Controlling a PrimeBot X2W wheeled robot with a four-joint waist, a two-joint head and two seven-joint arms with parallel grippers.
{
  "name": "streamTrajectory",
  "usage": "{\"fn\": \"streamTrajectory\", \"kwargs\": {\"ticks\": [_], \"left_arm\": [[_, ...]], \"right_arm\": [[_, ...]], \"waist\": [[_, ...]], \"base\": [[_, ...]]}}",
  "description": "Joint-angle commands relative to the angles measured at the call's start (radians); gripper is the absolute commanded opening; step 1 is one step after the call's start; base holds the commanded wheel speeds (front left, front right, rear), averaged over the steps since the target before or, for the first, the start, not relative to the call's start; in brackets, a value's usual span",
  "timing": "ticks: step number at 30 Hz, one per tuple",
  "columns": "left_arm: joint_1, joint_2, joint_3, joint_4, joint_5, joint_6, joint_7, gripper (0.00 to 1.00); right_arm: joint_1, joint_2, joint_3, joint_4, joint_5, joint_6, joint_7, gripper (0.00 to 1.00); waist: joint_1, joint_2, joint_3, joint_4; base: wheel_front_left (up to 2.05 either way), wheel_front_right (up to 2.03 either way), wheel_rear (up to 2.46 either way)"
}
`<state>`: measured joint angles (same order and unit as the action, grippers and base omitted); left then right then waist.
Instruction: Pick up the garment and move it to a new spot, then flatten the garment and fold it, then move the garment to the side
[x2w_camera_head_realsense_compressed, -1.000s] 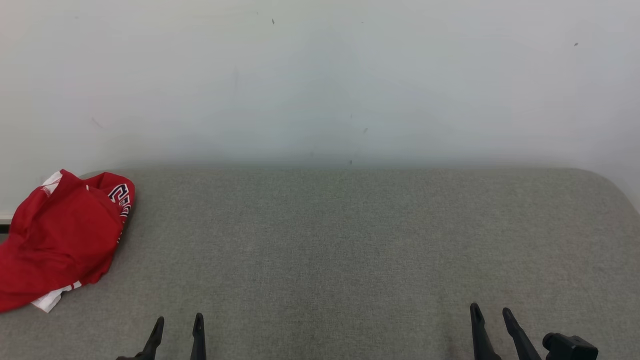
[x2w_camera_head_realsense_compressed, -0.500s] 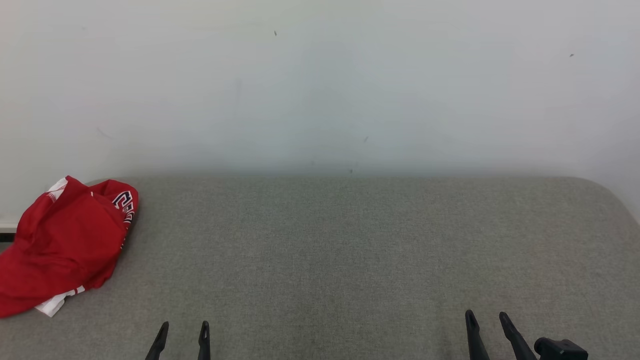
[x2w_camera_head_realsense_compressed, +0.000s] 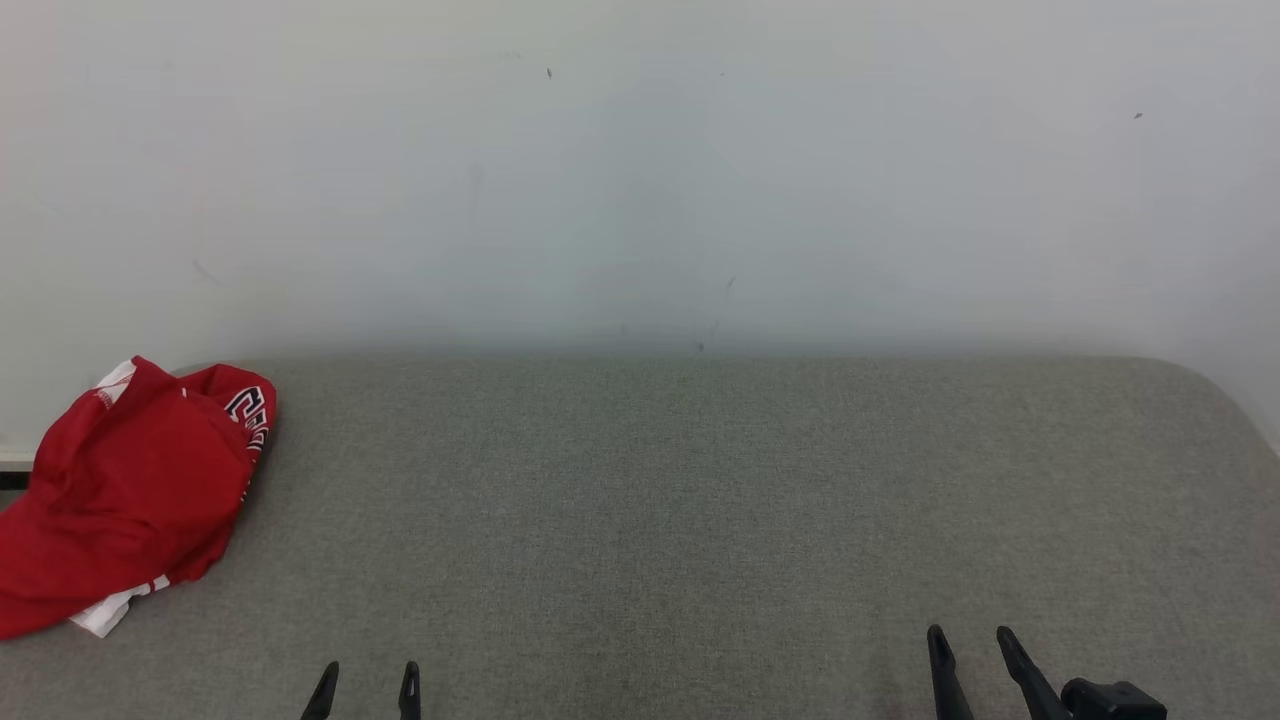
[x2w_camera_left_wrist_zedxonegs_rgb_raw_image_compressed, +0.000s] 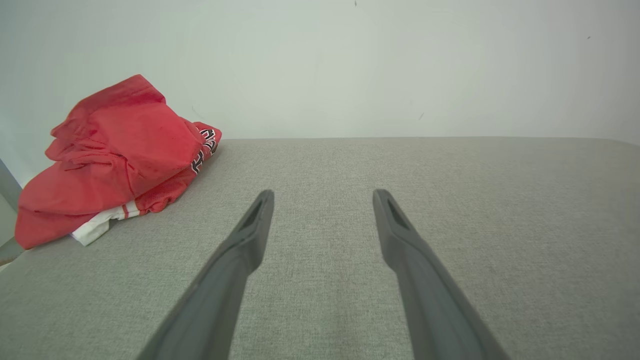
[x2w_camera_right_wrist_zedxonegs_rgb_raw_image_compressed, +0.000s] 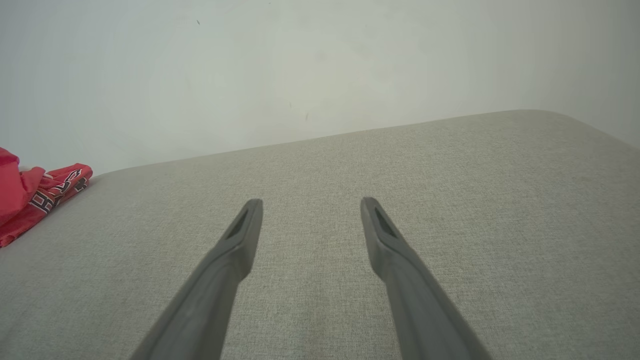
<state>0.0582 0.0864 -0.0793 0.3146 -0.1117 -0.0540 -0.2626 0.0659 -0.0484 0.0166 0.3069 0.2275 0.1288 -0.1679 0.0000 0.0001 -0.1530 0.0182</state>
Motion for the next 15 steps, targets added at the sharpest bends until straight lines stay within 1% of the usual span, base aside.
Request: {"fn": "streamTrajectory", "kwargs": {"ticks": [1,9,15], "left_arm": [[-0.007,-0.004,0.006,0.007,-0.007,-0.005,-0.004,1.00],[-0.018,-0.007,0.014,0.016,-0.016,-0.005,-0.004,1.00],[-0.024,-0.009,0.032,0.039,-0.040,-0.008,-0.004,1.00]], "right_arm": [[0.012,-0.003,0.000,0.002,0.001,0.004,-0.003,1.00],[0.010,-0.003,0.002,0.006,0.006,0.004,-0.008,1.00],[0.016,-0.003,-0.003,-0.001,0.011,0.004,0.003,1.00]], "waist": [[0.0000,-0.0001,0.001,0.001],[0.0000,-0.0001,0.002,0.006],[0.0000,-0.0001,0.006,0.033]], "base": [[0.00,0.00,0.00],[0.00,0.00,0.00],[0.00,0.00,0.00]]}}
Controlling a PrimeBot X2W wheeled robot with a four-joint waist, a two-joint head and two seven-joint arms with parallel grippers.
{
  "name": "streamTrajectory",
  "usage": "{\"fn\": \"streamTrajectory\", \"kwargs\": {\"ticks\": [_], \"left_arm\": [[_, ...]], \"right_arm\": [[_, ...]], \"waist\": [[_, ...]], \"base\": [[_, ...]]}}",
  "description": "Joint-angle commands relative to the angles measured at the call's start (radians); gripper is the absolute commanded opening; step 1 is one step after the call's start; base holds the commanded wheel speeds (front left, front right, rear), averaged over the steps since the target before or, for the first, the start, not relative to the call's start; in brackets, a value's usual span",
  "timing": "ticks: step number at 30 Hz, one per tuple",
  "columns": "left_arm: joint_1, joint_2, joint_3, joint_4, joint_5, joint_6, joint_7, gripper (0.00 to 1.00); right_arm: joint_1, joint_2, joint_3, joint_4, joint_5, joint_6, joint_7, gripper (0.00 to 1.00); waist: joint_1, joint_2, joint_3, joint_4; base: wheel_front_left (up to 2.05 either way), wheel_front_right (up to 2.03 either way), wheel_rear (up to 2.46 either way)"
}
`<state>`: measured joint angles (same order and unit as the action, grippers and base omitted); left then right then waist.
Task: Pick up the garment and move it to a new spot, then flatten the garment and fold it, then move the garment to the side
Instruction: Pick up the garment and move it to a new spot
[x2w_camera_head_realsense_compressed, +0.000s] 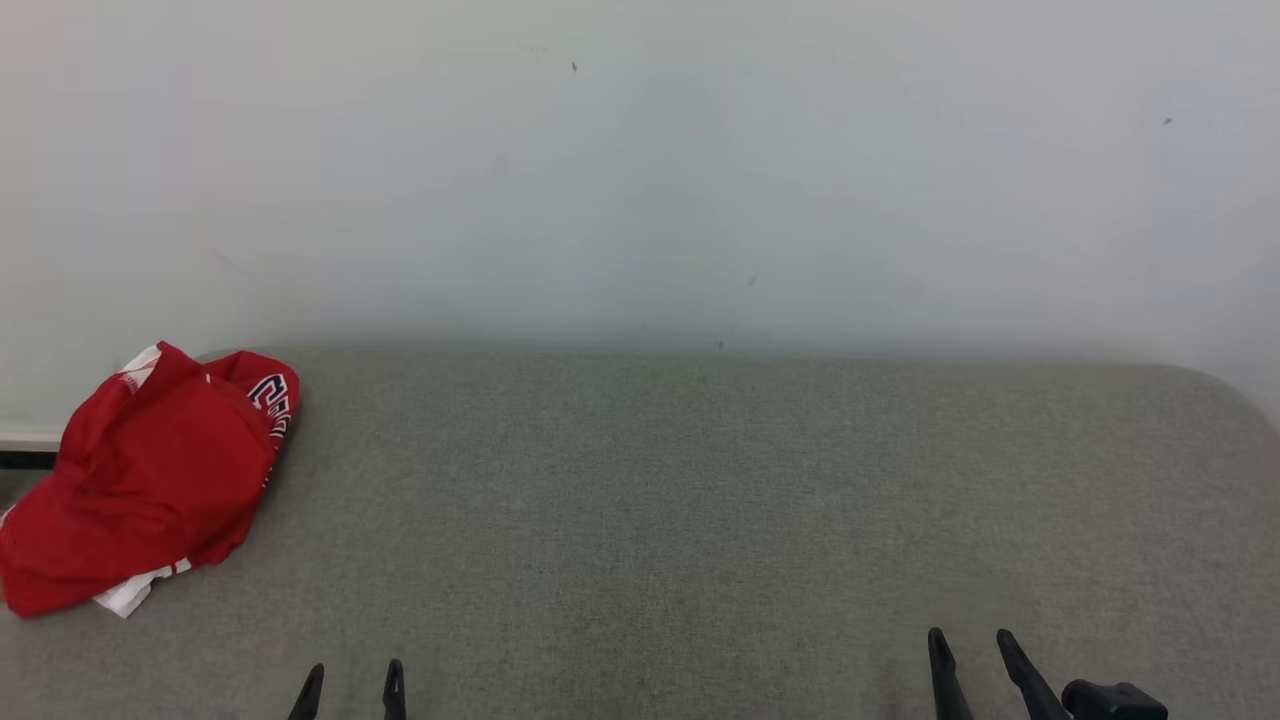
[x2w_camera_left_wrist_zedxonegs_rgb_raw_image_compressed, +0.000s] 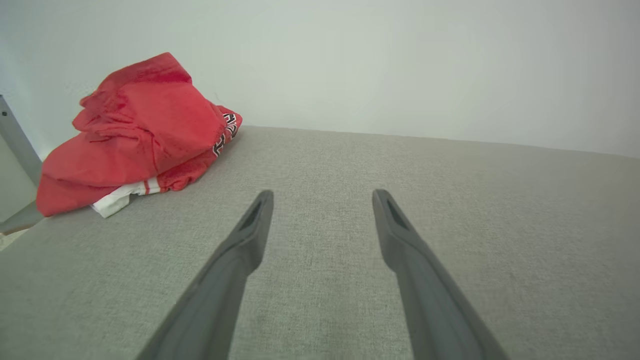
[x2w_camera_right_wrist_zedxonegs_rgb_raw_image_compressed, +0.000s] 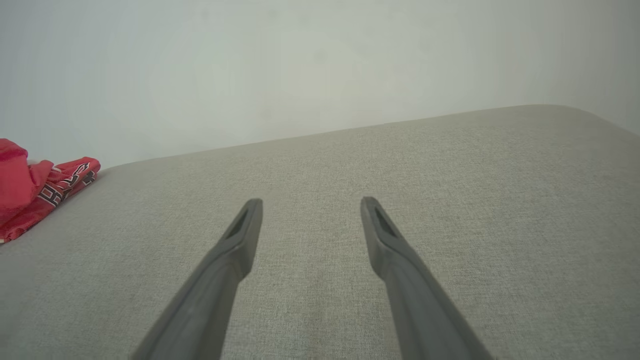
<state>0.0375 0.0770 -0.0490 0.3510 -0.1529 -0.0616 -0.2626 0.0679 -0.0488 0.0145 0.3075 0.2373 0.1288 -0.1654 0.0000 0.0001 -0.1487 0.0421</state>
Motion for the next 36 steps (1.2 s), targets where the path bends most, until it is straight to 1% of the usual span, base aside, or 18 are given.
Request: {"fn": "streamTrajectory", "kwargs": {"ticks": [1,6,16,22,27,36], "left_arm": [[-0.006,0.002,0.006,0.010,-0.005,-0.001,-0.004,1.00],[-0.027,0.019,0.017,0.024,-0.015,0.003,-0.004,1.00],[-0.015,0.039,0.033,0.016,-0.025,0.018,-0.002,1.00],[-0.011,0.053,0.047,0.007,-0.041,0.026,0.005,1.00],[0.005,0.058,0.071,-0.017,-0.060,0.045,0.002,1.00],[0.028,0.054,0.086,-0.053,-0.068,0.062,-0.001,1.00]], "right_arm": [[0.015,-0.003,0.002,-0.003,0.004,0.004,0.006,1.00],[0.015,-0.003,0.005,-0.017,0.012,0.004,0.017,1.00],[0.010,-0.003,0.027,0.006,0.055,0.003,-0.009,1.00],[-0.011,-0.002,0.046,0.029,0.071,0.003,-0.029,1.00],[-0.056,-0.003,0.077,0.047,0.063,0.003,-0.029,1.00],[-0.128,-0.003,0.130,0.090,0.067,0.003,-0.035,1.00]], "waist": [[0.0000,-0.0001,0.002,0.017],[0.0000,-0.0001,0.008,0.085],[0.0000,-0.0001,0.016,0.279],[0.0000,-0.0001,0.021,0.378],[0.0000,-0.0001,0.053,0.409],[0.0000,-0.0001,0.080,0.430]], "base": [[0.00,0.00,0.00],[0.00,0.00,0.00],[0.00,0.00,0.00],[0.00,0.00,0.00],[0.00,0.00,0.00],[0.00,0.00,0.00]]}}
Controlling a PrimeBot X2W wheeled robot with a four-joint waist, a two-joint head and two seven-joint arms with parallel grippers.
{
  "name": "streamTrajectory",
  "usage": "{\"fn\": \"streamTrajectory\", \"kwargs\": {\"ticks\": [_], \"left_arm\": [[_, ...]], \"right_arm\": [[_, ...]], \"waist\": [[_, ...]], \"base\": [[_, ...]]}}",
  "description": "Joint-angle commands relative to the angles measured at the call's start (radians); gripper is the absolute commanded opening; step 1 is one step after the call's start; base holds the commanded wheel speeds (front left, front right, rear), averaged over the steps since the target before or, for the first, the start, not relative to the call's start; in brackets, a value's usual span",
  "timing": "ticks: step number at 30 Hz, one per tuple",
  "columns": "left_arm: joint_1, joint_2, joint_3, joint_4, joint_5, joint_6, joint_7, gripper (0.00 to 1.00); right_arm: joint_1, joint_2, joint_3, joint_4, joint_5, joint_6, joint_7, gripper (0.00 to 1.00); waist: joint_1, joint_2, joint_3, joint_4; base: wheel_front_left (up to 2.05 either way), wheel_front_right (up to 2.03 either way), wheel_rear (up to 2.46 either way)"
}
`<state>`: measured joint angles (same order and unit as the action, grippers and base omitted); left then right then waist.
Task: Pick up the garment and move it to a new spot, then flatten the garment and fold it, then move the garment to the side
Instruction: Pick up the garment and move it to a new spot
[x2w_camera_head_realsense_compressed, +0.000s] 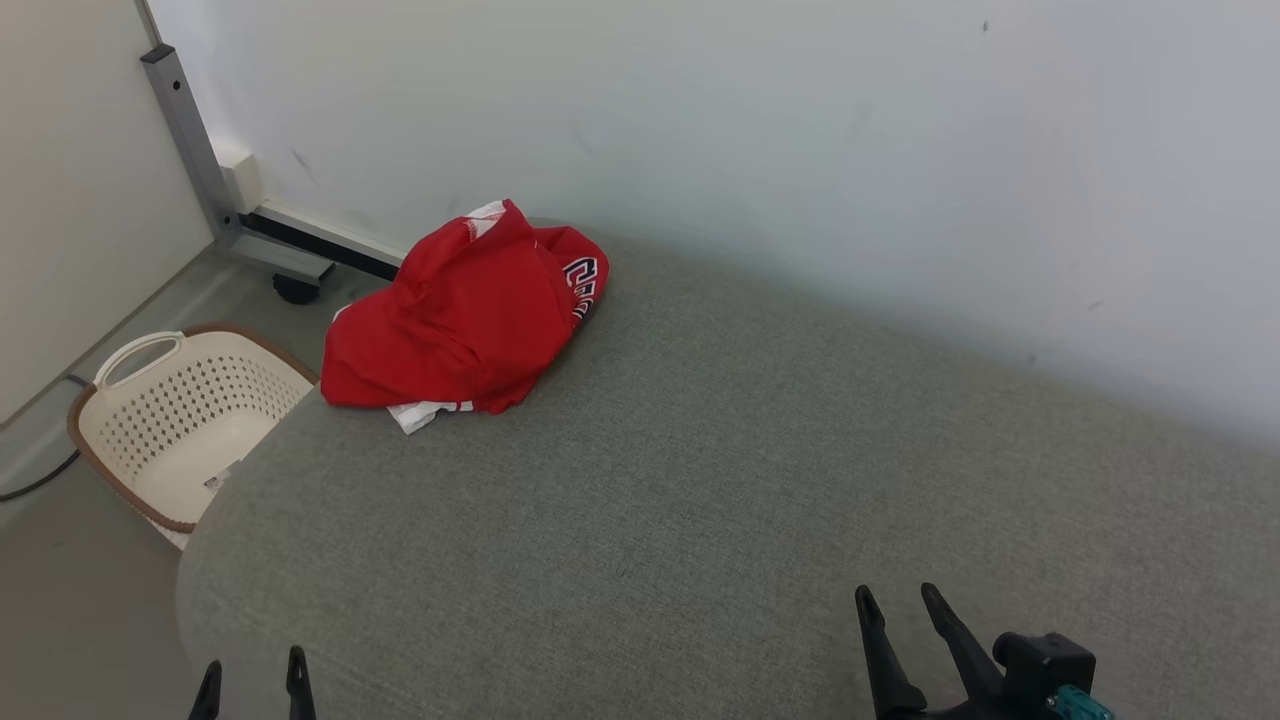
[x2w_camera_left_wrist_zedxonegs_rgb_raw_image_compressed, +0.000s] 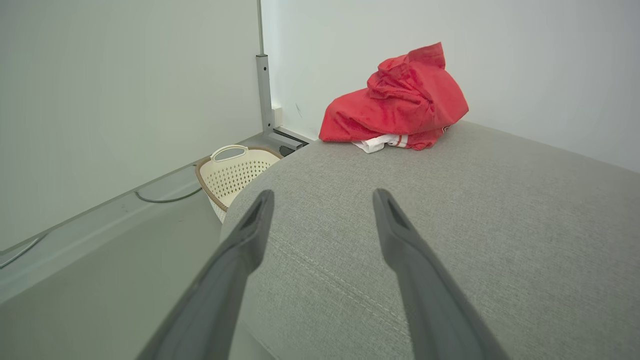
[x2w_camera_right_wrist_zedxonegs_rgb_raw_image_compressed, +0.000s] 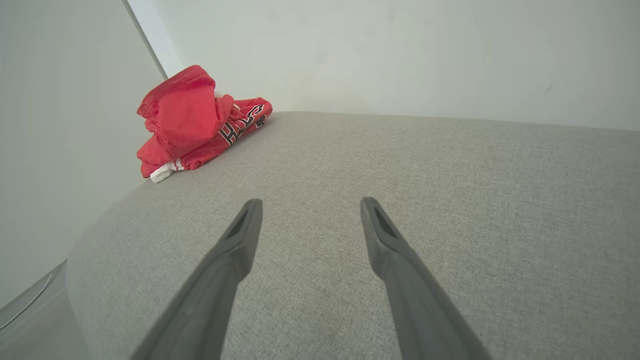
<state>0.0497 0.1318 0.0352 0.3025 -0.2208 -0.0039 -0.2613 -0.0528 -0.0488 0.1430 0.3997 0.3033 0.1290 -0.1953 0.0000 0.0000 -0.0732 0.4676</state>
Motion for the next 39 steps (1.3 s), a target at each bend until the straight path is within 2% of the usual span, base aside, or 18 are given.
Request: {"fn": "streamTrajectory", "kwargs": {"ticks": [1,9,15,19,22,23,27,31,34,39], "left_arm": [[0.015,-0.001,0.002,-0.006,-0.002,0.004,-0.003,1.00],[0.001,-0.010,0.015,-0.003,-0.034,0.005,0.001,1.00],[-0.066,-0.011,-0.008,0.036,-0.059,-0.024,0.060,1.00],[-0.195,0.013,-0.048,0.099,-0.047,-0.052,0.115,1.00],[-0.301,0.028,-0.060,0.171,-0.053,-0.067,0.161,1.00],[-0.379,0.038,-0.065,0.226,-0.066,-0.075,0.215,1.00],[-0.551,0.070,-0.072,0.325,-0.107,-0.100,0.341,1.00],[-0.696,0.106,-0.088,0.398,-0.114,-0.114,0.385,1.00],[-0.779,0.102,-0.088,0.467,-0.130,-0.112,0.420,1.00],[-0.846,0.136,-0.082,0.559,-0.145,-0.110,0.464,1.00]], "right_arm": [[-0.011,-0.003,0.004,0.002,0.001,0.003,-0.008,1.00],[-0.025,-0.003,0.020,0.027,0.009,0.003,-0.017,1.00],[0.007,-0.003,0.022,0.035,0.021,0.003,-0.024,1.00],[0.042,-0.003,0.000,0.017,0.005,0.003,-0.019,1.00],[0.043,-0.002,-0.003,-0.026,-0.018,0.003,0.005,1.00],[0.039,-0.003,-0.006,-0.066,-0.038,0.003,0.033,1.00],[0.015,-0.003,-0.028,-0.176,-0.093,0.003,0.100,1.00],[0.000,-0.003,-0.044,-0.278,-0.125,0.003,0.160,1.00],[-0.015,-0.003,-0.049,-0.336,-0.137,0.003,0.186,1.00],[-0.024,-0.002,-0.037,-0.397,-0.134,0.003,0.203,1.00]], "waist": [[0.0000,0.0000,0.005,0.005],[0.0000,0.0000,0.002,0.002],[0.0000,0.0000,-0.013,-0.011],[0.0000,0.0000,-0.019,-0.024],[0.0000,0.0000,0.015,-0.081],[0.0000,0.0000,0.049,-0.129],[0.0000,0.0000,0.157,-0.220],[0.0000,0.0000,0.253,-0.295],[0.0000,0.0000,0.301,-0.342],[0.0000,0.0000,0.362,-0.414]], "base": [[0.00,0.00,0.00],[0.00,0.00,0.00],[0.00,0.00,0.00],[0.00,0.00,0.00],[0.00,0.00,0.00],[0.00,0.00,0.00],[0.00,0.00,0.00],[0.00,0.00,0.00],[0.00,0.00,0.00],[0.00,0.00,0.00]]}}
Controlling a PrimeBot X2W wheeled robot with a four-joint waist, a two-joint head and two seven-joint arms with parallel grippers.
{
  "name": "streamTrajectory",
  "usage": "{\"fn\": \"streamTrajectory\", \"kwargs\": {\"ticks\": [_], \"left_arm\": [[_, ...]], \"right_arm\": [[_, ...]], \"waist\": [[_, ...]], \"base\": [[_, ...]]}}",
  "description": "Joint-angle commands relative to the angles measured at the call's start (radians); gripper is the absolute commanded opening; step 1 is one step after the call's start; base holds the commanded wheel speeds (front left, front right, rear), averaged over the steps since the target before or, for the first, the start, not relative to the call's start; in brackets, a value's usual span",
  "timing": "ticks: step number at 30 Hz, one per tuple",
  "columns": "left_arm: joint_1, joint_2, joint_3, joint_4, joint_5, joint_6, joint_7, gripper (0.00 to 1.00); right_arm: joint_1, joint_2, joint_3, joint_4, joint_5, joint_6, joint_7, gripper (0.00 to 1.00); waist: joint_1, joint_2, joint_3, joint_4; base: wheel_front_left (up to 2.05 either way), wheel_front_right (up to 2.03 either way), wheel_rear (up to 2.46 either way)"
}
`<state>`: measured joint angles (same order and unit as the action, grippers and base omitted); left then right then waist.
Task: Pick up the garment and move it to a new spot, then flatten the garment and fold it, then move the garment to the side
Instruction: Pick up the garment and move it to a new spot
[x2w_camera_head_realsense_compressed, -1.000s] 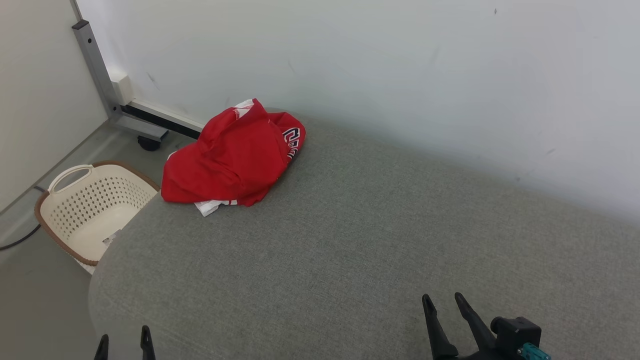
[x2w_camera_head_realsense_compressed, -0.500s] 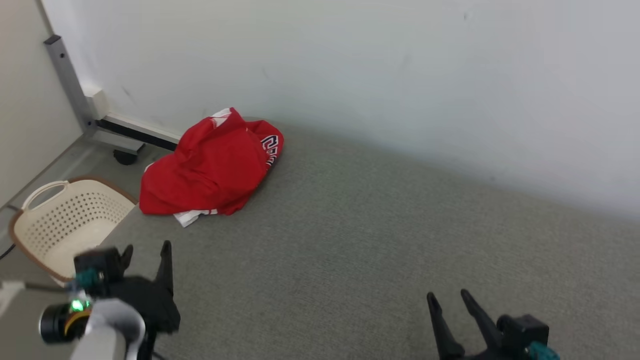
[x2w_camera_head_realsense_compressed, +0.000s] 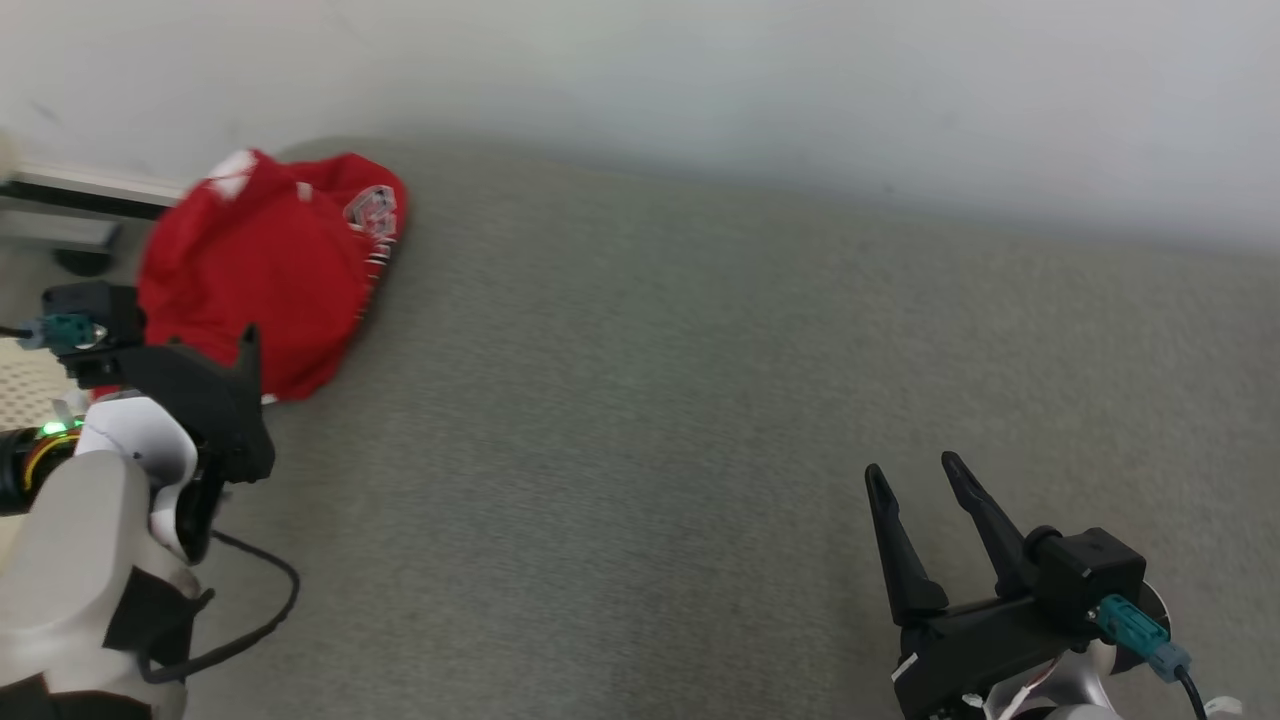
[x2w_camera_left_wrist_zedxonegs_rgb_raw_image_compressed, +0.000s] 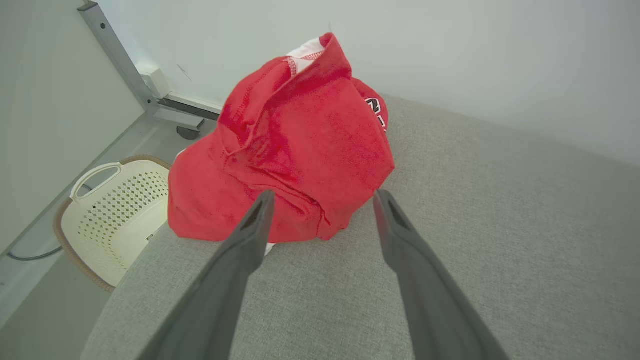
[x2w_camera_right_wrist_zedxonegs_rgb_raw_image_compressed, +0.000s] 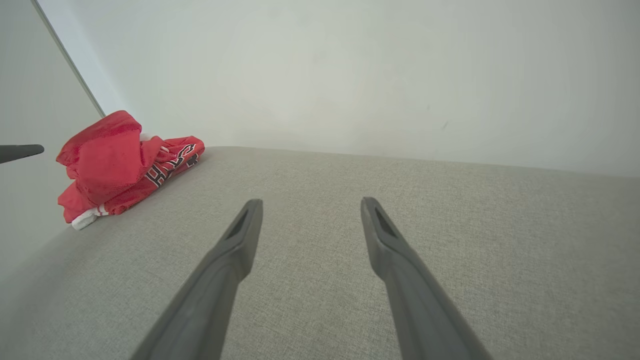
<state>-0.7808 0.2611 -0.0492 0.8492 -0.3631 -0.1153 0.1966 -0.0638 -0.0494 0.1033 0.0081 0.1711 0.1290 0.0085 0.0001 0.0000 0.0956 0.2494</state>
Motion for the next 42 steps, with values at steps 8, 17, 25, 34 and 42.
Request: {"fn": "streamTrajectory", "kwargs": {"ticks": [8,17,25,34,42], "left_arm": [[-0.055,0.066,0.020,0.119,0.020,0.119,0.028,1.00],[-0.065,0.113,0.025,0.171,0.059,0.262,-0.023,0.13],[-0.006,0.150,0.004,0.200,0.049,0.190,-0.037,0.00],[0.041,0.190,-0.042,0.183,0.093,0.163,-0.130,0.00],[-0.106,0.108,-0.120,0.074,0.131,0.150,-0.148,0.00]], "right_arm": [[0.005,-0.001,0.012,-0.031,-0.004,0.003,-0.001,1.00],[0.009,-0.001,0.009,-0.021,0.012,0.003,-0.009,1.00],[0.000,-0.002,0.030,0.033,0.044,0.003,-0.028,1.00],[0.071,-0.001,0.044,0.113,0.092,0.003,-0.066,1.00],[0.132,-0.002,0.024,0.143,0.116,0.003,-0.090,1.00]], "waist": [[-0.0001,0.0000,0.238,-0.257],[-0.0001,0.0000,0.247,-0.264],[-0.0001,0.0000,0.158,-0.225],[-0.0001,0.0000,-0.063,-0.202],[-0.0001,0.0000,-0.191,-0.208]], "base": [[0.00,0.00,0.00],[0.00,0.00,0.00],[0.00,0.00,0.00],[0.00,0.00,0.00],[0.00,0.00,0.00]]}}
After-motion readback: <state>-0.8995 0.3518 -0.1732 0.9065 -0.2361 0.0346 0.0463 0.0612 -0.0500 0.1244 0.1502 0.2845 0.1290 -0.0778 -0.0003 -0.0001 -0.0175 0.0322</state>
